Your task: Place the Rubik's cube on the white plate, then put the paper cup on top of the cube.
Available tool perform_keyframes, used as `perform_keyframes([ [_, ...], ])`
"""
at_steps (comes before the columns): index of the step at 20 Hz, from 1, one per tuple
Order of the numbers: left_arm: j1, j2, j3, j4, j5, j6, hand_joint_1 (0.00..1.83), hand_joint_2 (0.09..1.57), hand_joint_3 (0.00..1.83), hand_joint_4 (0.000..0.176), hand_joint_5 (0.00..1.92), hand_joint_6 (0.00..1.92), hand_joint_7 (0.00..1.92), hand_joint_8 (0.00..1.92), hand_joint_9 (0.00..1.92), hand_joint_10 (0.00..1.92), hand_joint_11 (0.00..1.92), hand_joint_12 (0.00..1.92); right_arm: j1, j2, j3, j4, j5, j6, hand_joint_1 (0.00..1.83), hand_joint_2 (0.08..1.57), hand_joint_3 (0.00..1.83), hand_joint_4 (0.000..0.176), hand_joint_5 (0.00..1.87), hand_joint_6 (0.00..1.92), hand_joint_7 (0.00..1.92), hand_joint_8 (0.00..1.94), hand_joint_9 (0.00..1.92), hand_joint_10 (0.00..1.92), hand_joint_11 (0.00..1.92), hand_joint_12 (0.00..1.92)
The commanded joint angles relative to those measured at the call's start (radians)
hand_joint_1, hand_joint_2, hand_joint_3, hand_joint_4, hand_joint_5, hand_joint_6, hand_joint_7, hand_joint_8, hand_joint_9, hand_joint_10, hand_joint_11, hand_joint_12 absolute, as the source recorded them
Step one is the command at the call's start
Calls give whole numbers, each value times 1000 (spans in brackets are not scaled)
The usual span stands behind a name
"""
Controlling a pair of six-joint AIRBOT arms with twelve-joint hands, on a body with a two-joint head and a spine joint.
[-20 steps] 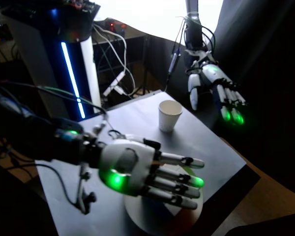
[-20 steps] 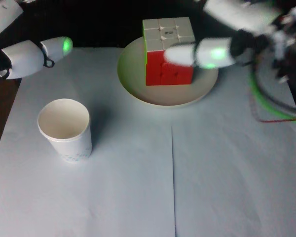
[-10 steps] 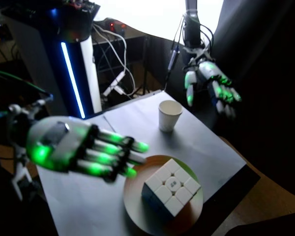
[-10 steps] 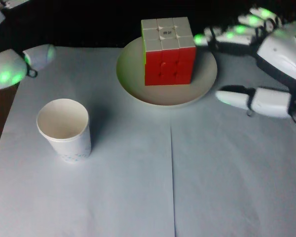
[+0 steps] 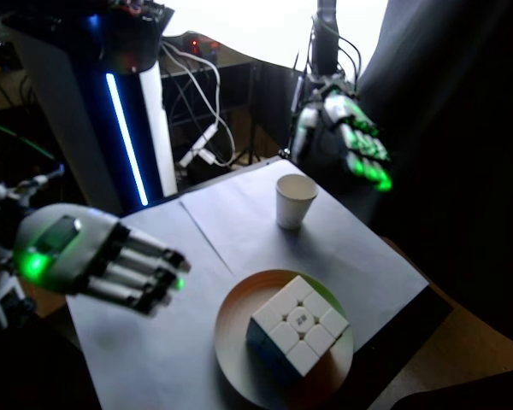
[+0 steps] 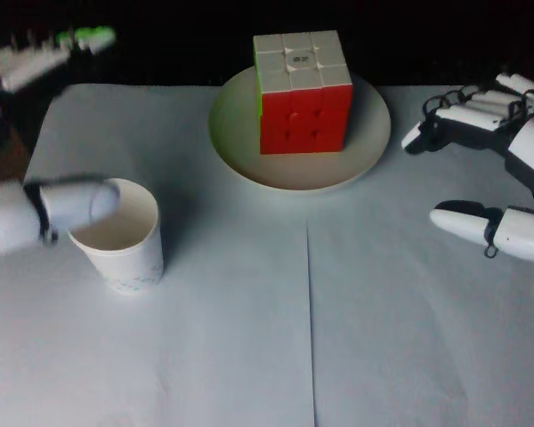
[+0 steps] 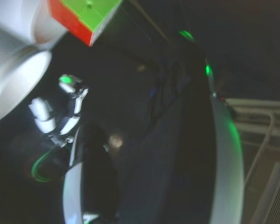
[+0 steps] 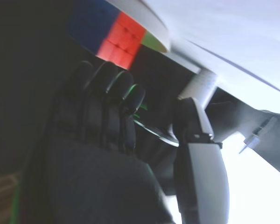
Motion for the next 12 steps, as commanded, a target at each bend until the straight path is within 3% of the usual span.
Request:
perform_keyframes([
  [1, 1, 4, -5, -5, -154, -15, 494, 1034, 0, 59, 1, 0, 1, 0, 7, 1, 0, 693, 6, -3, 0, -7, 129, 1, 717, 1178, 0, 21, 303, 807, 389, 773, 332, 1078, 99, 1645],
  [2, 30, 3, -12, -8, -164, -37, 521, 1028, 0, 46, 0, 0, 0, 0, 28, 8, 0, 649, 6, -3, 0, -7, 129, 1, 723, 1196, 2, 3, 272, 807, 375, 757, 318, 1122, 90, 1653],
  [3, 50, 3, -19, -11, -165, -47, 523, 1027, 0, 45, 0, 0, 0, 0, 30, 8, 0, 655, 6, -5, 0, -6, 129, 1, 723, 1197, 2, 3, 270, 809, 373, 760, 316, 1128, 89, 1654],
  [4, 71, -1, -24, -19, -157, -50, 480, 1035, 0, 43, 0, 0, 0, 0, 0, 0, 0, 176, 6, -6, 0, -6, 129, 1, 703, 1223, 3, 1, 246, 839, 345, 815, 324, 1106, 21, 1647],
  [5, 87, -12, -22, -25, -144, -57, 537, 1033, 0, 24, 0, 0, 0, 0, 0, 0, 0, 22, 6, -7, 0, -4, 129, 1, 700, 1196, 0, 17, 250, 883, 353, 858, 325, 1148, 22, 1682],
  [6, 93, -29, -12, -26, -123, -72, 594, 1013, 17, 18, 0, 0, 0, 0, 0, 0, 0, 287, 6, -8, 1, -2, 128, 1, 745, 1160, 0, 28, 279, 889, 380, 812, 327, 1117, 56, 1686],
  [7, 93, -43, -2, -29, -110, -81, 617, 1018, 5, 28, 0, 0, 0, 0, 0, 0, 0, 251, 6, -8, 1, -2, 128, 1, 727, 1178, 3, 15, 260, 890, 361, 792, 314, 1132, 16, 1721],
  [8, 93, -62, 10, -37, -91, -85, 594, 1028, 3, 47, 0, 0, 0, 0, 0, 0, 0, 97, 6, -8, 1, -2, 128, 1, 724, 1187, 3, 3, 256, 883, 353, 792, 317, 1158, 56, 1716],
  [9, 93, -75, 19, -42, -78, -87, 619, 1031, 0, 45, 0, 0, 0, 0, 0, 0, 41, 24, 6, -9, 1, -2, 128, 1, 707, 1209, 8, 8, 235, 875, 313, 782, 313, 1177, 89, 1720],
  [10, 93, -83, 26, -47, -67, -87, 603, 1047, 0, 44, 12, 4, 50, 8, 40, 7, 10, 200, 6, -10, 1, -2, 128, 1, 743, 1194, 0, 25, 266, 889, 352, 800, 327, 1187, 118, 1728],
  [11, 92, -93, 33, -53, -55, -87, 489, 1046, 0, 88, 56, 0, 145, 2, 144, 29, 0, 1057, 6, -10, 2, -2, 128, 1, 740, 1185, 0, 48, 259, 932, 338, 872, 315, 1231, 105, 1748],
  [12, 92, -108, 45, -65, -45, -91, 513, 1042, 0, 90, 81, 3, 173, 3, 179, 37, 0, 1308, 6, -12, 3, -1, 128, 1, 772, 1187, 0, 33, 270, 932, 353, 902, 317, 1251, 75, 1760],
])
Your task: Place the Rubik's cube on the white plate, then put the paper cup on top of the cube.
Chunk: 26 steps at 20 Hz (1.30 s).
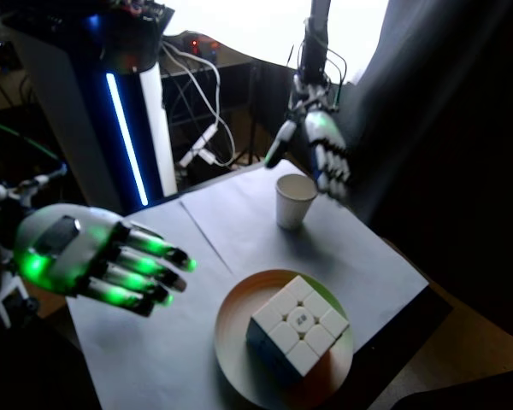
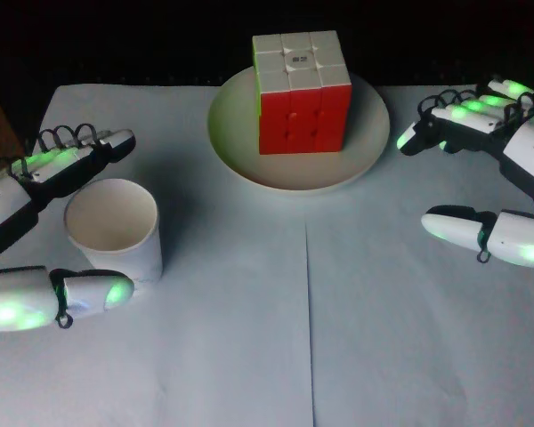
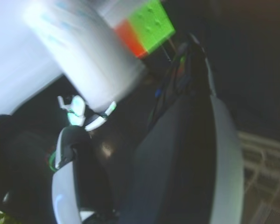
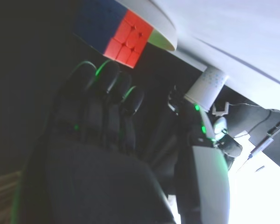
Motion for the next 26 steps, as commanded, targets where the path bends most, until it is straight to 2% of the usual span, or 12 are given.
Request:
perform_keyframes([
  [1, -8, -13, 9, -16, -99, -15, 723, 1036, 0, 99, 111, 9, 189, 4, 191, 37, 0, 1246, 6, -3, 3, -3, 125, 1, 748, 1217, 6, 11, 233, 945, 308, 902, 276, 1215, 18, 1772],
  [4, -10, -40, 32, -28, -79, -26, 861, 1058, 7, 64, 197, 23, 224, 8, 210, 39, 0, 1137, 6, -5, 3, -2, 125, 1, 737, 1215, 0, 5, 232, 985, 350, 896, 328, 1296, 194, 1785],
  [7, -23, -56, 47, -36, -62, -26, 977, 1046, 0, 69, 252, 17, 290, 14, 265, 70, 0, 1177, 6, -6, 3, -1, 125, 1, 791, 1248, 3, 0, 233, 918, 337, 881, 323, 1266, 100, 1735],
  [9, -35, -68, 55, -35, -51, -26, 1030, 1064, 1, 18, 337, 29, 343, 21, 295, 86, 0, 1244, 6, -8, 3, -1, 125, 1, 766, 1226, 0, 12, 247, 895, 333, 881, 287, 1255, 48, 1738],
  [10, -39, -70, 57, -35, -50, -26, 986, 1079, 0, 0, 475, 13, 509, 187, 184, 720, 0, 1446, 6, -8, 3, -1, 125, 1, 812, 1199, 0, 0, 257, 900, 342, 852, 280, 1323, 174, 1772],
  [11, -42, -71, 57, -35, -51, -26, 983, 1072, 0, 0, 520, 23, 502, 229, 141, 920, 0, 1505, 6, -8, 3, -1, 125, 1, 786, 1211, 2, 0, 248, 900, 346, 847, 280, 1291, 102, 1773],
  [17, -46, -58, 47, -18, -94, -45, 1018, 1080, 2, 0, 705, 36, 481, 648, 247, 1093, 0, 1698, 3, -10, 3, -1, 125, 1, 847, 1205, 0, 0, 287, 931, 373, 861, 318, 1381, 205, 1791],
  [18, -48, -49, 39, -11, -109, -45, 975, 1084, 0, 0, 693, 240, 558, 472, 313, 903, 0, 1602, 2, -10, 3, 1, 125, 1, 758, 1254, 5, 0, 240, 917, 366, 948, 305, 1217, 13, 1685],
  [19, -48, -47, 38, -9, -113, -45, 1036, 1099, 1, 0, 454, 970, 477, 861, 325, 1153, 63, 1672, 1, -11, 3, 1, 125, 1, 738, 1252, 1, 0, 245, 918, 362, 967, 311, 1212, 2, 1709],
  [20, -49, -42, 34, -7, -121, -45, 990, 1276, 2, 0, 665, 1486, 298, 1590, 270, 1762, 238, 1918, 1, -11, 3, 2, 125, 1, 788, 1215, 0, 1, 262, 913, 370, 902, 333, 1357, 233, 1794],
  [23, -52, -27, 21, 5, -155, -45, 1173, 1131, 0, 1, 269, 1878, 287, 1903, 350, 1921, 404, 1921, 0, -12, 3, 3, 125, 1, 793, 1239, 0, 0, 285, 847, 407, 770, 361, 1252, 130, 1749],
  [26, -66, -6, 10, 29, -186, -45, 1047, 1368, 10, 32, 554, 1685, 519, 1721, 382, 1921, 468, 1921, 0, -13, 3, 4, 125, 1, 717, 1200, 0, 10, 276, 918, 404, 907, 342, 1314, 117, 1770],
])
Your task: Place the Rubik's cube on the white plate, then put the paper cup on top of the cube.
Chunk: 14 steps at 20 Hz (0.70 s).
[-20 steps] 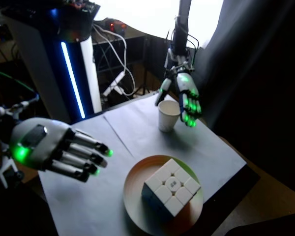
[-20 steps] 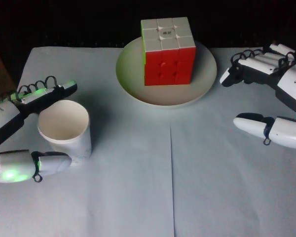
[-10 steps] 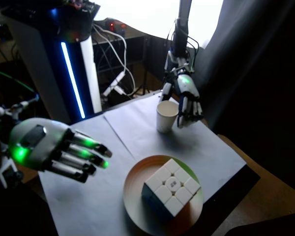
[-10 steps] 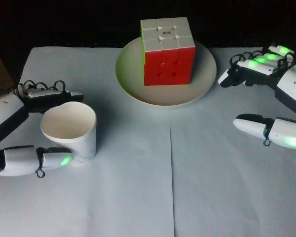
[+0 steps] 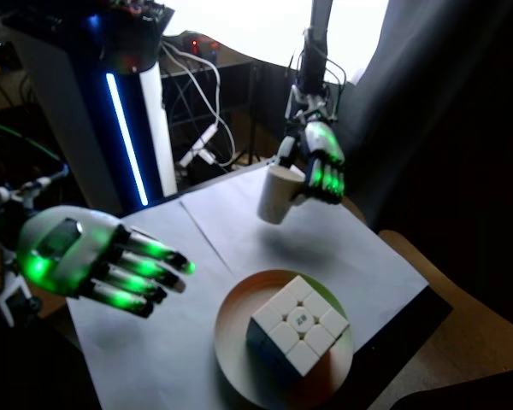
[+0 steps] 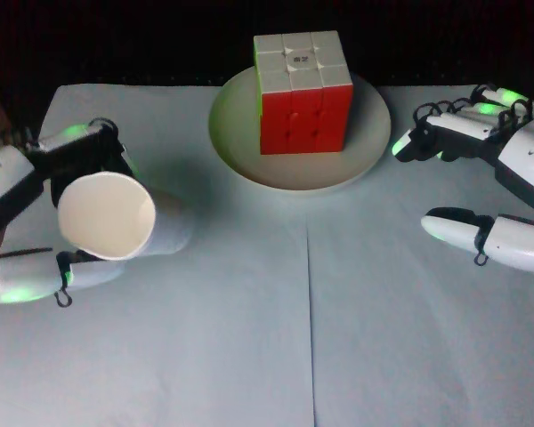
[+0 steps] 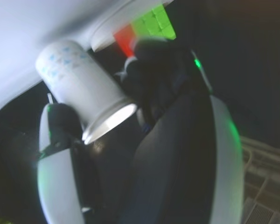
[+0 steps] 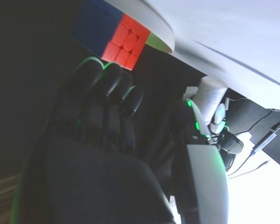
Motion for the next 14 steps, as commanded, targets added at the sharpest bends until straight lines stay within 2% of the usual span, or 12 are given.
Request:
perform_keyframes([
  [1, -15, 11, -5, 12, -146, -6, 1034, 1379, 11, 35, 531, 1721, 512, 1727, 365, 1921, 440, 1921, 7, -4, 4, -1, 125, 1, 698, 1206, 0, 6, 272, 922, 401, 901, 341, 1300, 68, 1770],
  [2, -19, 17, -8, 17, -154, -6, 1033, 1385, 8, 29, 531, 1750, 496, 1713, 309, 1920, 355, 1921, 6, -5, 4, -1, 125, 1, 712, 1222, 2, 11, 268, 904, 386, 852, 346, 1206, 2, 1722],
  [3, -22, 23, -9, 21, -159, -6, 1034, 1387, 5, 27, 526, 1760, 500, 1700, 309, 1894, 338, 1921, 6, -5, 5, -1, 125, 1, 699, 1233, 2, 3, 266, 895, 399, 884, 363, 1245, 45, 1776],
  [5, -39, 43, -10, 36, -166, -6, 1039, 1380, 0, 32, 525, 1720, 527, 1703, 353, 1895, 372, 1921, 6, -5, 5, -1, 125, 1, 741, 1224, 0, 0, 289, 890, 430, 962, 352, 1200, 44, 1714],
  [6, -50, 48, -8, 41, -164, -6, 1054, 1370, 0, 28, 562, 1687, 527, 1687, 368, 1863, 375, 1921, 6, -6, 6, -1, 125, 1, 733, 1225, 0, 12, 286, 887, 428, 901, 368, 1168, 73, 1696],
  [7, -68, 54, -3, 47, -157, -5, 1059, 1359, 0, 33, 554, 1687, 568, 1647, 396, 1848, 434, 1921, 6, -8, 6, -1, 125, 1, 752, 1232, 1, 0, 290, 873, 415, 869, 356, 1200, 26, 1759],
  [8, -87, 56, 4, 51, -148, -5, 993, 1306, 0, 0, 643, 1546, 448, 1697, 423, 1833, 505, 1921, 6, -8, 6, 0, 125, 1, 749, 1233, 0, 2, 298, 872, 397, 854, 329, 1232, 1, 1791],
  [10, -143, 55, 26, 65, -105, -5, 1043, 1280, 0, 0, 669, 1487, 395, 1696, 412, 1885, 529, 1921, 6, -8, 6, 1, 125, 1, 791, 1250, 2, 0, 276, 878, 378, 871, 305, 1223, 62, 1775],
  [11, -168, 54, 39, 68, -83, -5, 1075, 1324, 7, 26, 576, 1632, 615, 1573, 390, 1842, 488, 1921, 6, -9, 7, 1, 125, 1, 822, 1257, 1, 0, 259, 869, 346, 900, 296, 1291, 110, 1767],
  [12, -191, 52, 50, 70, -69, -6, 980, 1294, 0, 0, 646, 1526, 384, 1649, 379, 1840, 471, 1921, 6, -10, 7, 1, 125, 1, 805, 1247, 0, 0, 273, 865, 362, 824, 323, 1256, 127, 1744],
  [13, -216, 50, 62, 73, -47, -6, 1058, 1343, 4, 31, 562, 1621, 581, 1650, 406, 1883, 523, 1921, 6, -11, 7, 2, 125, 1, 812, 1241, 0, 0, 272, 870, 361, 812, 304, 1236, 4, 1693],
  [14, -247, 45, 77, 77, -23, -6, 1054, 1352, 5, 34, 556, 1633, 565, 1673, 395, 1894, 523, 1921, 5, -11, 7, 3, 125, 1, 806, 1236, 0, 8, 272, 891, 375, 806, 302, 1216, 0, 1661],
])
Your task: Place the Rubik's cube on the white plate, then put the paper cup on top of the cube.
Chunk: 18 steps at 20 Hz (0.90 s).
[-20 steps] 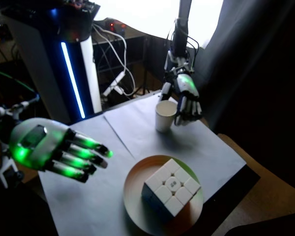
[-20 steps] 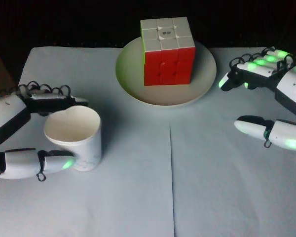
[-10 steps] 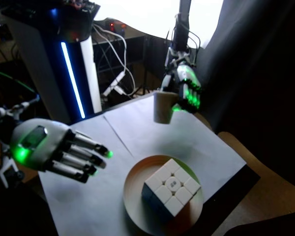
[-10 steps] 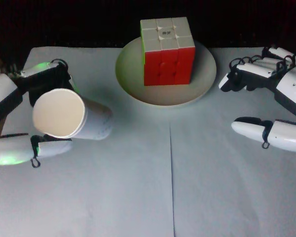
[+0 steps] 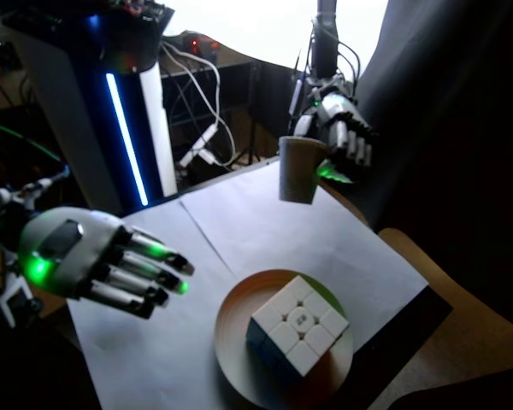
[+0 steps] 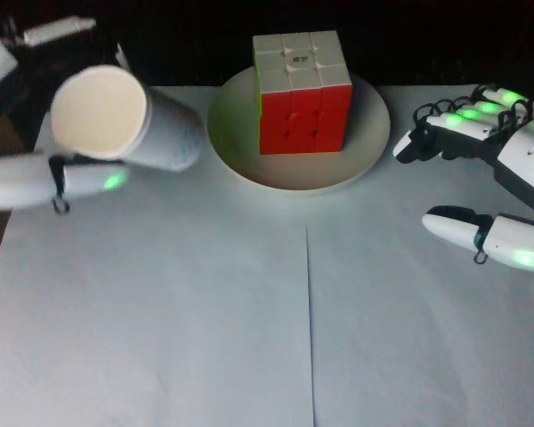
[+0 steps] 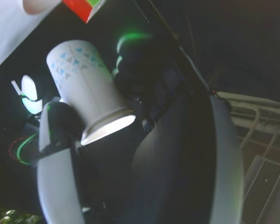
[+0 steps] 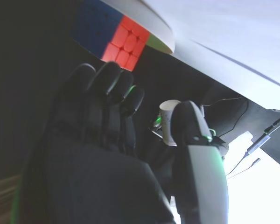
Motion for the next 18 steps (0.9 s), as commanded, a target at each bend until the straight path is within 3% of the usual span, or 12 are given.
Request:
perform_keyframes([
  [1, -30, -6, 12, -14, -83, -5, 1065, 1356, 4, 0, 542, 1585, 580, 1738, 479, 1916, 614, 1921, 4, -3, 2, -5, 125, 2, 812, 1240, 0, 7, 257, 899, 354, 832, 274, 1238, 0, 1736],
  [3, -124, -36, 70, 15, 15, -24, 1075, 1351, 0, 0, 545, 1544, 606, 1743, 529, 1921, 701, 1921, 0, -6, 2, -2, 125, 2, 792, 1243, 0, 0, 237, 879, 331, 846, 301, 1281, 137, 1786],
  [4, -167, -59, 106, 37, 65, -52, 1064, 1351, 0, 5, 542, 1573, 601, 1710, 479, 1921, 640, 1921, -2, -6, 2, -1, 125, 2, 768, 1250, 2, 0, 239, 884, 350, 835, 323, 1262, 60, 1793],
  [5, -198, -77, 133, 53, 95, -81, 900, 1325, 0, 41, 594, 1580, 338, 1666, 401, 1872, 537, 1921, -3, -7, 2, -1, 125, 2, 806, 1257, 1, 0, 261, 865, 333, 910, 285, 1273, 45, 1715],
  [6, -229, -100, 165, 73, 131, -111, 913, 1327, 0, 7, 593, 1584, 322, 1665, 392, 1869, 533, 1921, -5, -8, 2, 0, 125, 2, 789, 1253, 0, 0, 253, 880, 325, 936, 290, 1268, 79, 1714],
  [7, -274, -122, 193, 99, 179, -121, 922, 1322, 0, 0, 600, 1577, 285, 1684, 343, 1906, 486, 1921, -6, -9, 2, 0, 125, 2, 782, 1264, 2, 0, 237, 912, 323, 943, 298, 1263, 122, 1715],
  [10, -394, -175, 252, 178, 305, -142, 917, 1350, 3, 0, 554, 1626, 174, 1610, 214, 1851, 307, 1921, -10, -10, 2, 0, 125, 2, 767, 1257, 0, 0, 226, 956, 343, 1013, 306, 1276, 14, 1792],
  [12, -460, -224, 321, 258, 385, -234, 946, 1362, 2, 0, 535, 1648, 86, 1551, 79, 1773, 104, 1921, -11, -13, 2, 0, 125, 2, 709, 1255, 0, 0, 195, 977, 341, 942, 312, 1258, 78, 1775],
  [14, -521, -267, 389, 346, 465, -326, 885, 1353, 0, 5, 551, 1636, 118, 1513, 128, 1693, 151, 1921, -13, -14, 2, 0, 125, 2, 715, 1237, 0, 0, 197, 1003, 328, 1101, 296, 1280, 70, 1799],
  [15, -563, -295, 425, 389, 520, -351, 1020, 1253, 0, 0, 253, 1532, 95, 1404, 130, 1564, 128, 1866, -15, -15, 2, 0, 125, 2, 765, 1239, 0, 32, 221, 1032, 325, 1095, 291, 1265, 2, 1761],
  [16, -576, -307, 439, 401, 549, -351, 1050, 1235, 0, 0, 132, 1488, 54, 1484, 108, 1675, 139, 1910, -15, -17, 3, 0, 125, 2, 761, 1231, 0, 52, 224, 1046, 334, 1095, 285, 1259, 0, 1709],
  [18, -605, -335, 471, 431, 610, -352, 1075, 1230, 0, 0, 97, 1600, 197, 1741, 310, 1909, 450, 1921, -15, -21, 4, 0, 125, 2, 776, 1249, 1, 0, 175, 1005, 317, 1090, 266, 1331, 44, 1836],
])
